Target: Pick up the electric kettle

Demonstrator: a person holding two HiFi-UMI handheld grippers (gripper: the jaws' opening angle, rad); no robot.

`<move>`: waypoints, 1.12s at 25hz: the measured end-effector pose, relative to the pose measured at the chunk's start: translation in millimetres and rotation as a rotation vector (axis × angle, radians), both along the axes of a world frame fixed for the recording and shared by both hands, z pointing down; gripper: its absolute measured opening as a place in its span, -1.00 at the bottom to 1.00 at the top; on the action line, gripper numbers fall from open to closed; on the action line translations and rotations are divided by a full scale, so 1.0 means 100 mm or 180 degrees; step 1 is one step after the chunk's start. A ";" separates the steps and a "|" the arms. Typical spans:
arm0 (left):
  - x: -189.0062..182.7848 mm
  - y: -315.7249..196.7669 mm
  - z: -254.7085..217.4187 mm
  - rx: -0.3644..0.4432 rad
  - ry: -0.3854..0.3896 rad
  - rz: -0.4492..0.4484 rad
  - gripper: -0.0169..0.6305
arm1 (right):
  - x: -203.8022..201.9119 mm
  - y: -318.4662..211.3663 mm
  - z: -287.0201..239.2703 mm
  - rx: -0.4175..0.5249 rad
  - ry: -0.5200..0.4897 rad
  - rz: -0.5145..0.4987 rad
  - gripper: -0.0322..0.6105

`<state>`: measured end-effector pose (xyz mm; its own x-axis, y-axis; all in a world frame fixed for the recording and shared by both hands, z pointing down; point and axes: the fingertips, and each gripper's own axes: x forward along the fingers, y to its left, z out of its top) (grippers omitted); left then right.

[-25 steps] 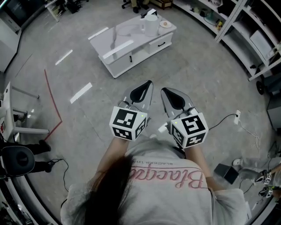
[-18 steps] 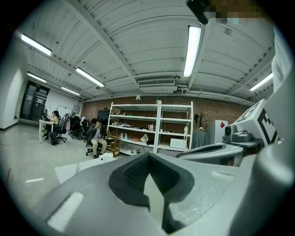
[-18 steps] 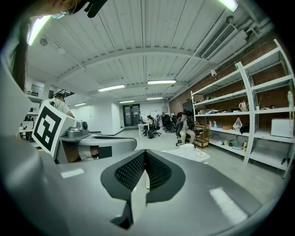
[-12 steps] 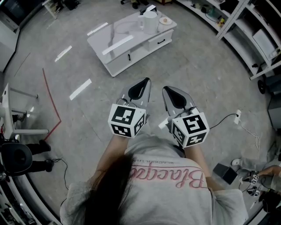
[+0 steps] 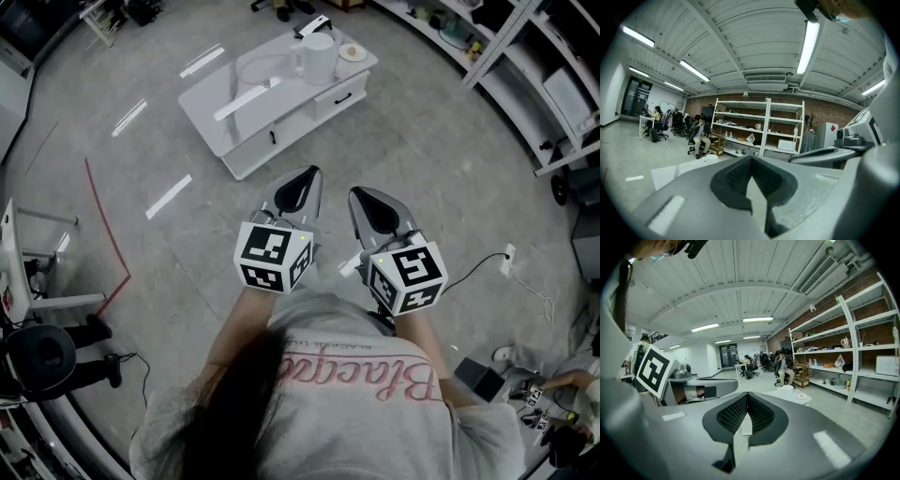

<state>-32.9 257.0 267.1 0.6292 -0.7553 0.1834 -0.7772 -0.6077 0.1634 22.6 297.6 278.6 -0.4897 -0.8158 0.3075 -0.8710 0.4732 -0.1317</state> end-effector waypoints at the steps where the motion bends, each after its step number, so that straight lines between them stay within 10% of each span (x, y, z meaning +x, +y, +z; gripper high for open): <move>1: 0.01 -0.12 0.00 0.0000 -0.0008 0.0018 -0.95 | -0.01 -0.12 -0.01 0.0000 -0.0007 0.0010 -0.83; 28: -0.17 -2.36 0.11 -0.0043 -0.0026 0.0251 -0.95 | -0.23 -2.39 0.02 -0.0031 0.0010 0.0267 -0.83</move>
<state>-49.7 21.1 278.1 0.6850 -0.7010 0.1984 -0.7284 -0.6648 0.1659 -0.5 58.9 280.1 -0.4189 -0.8509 0.3170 -0.9079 0.3974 -0.1333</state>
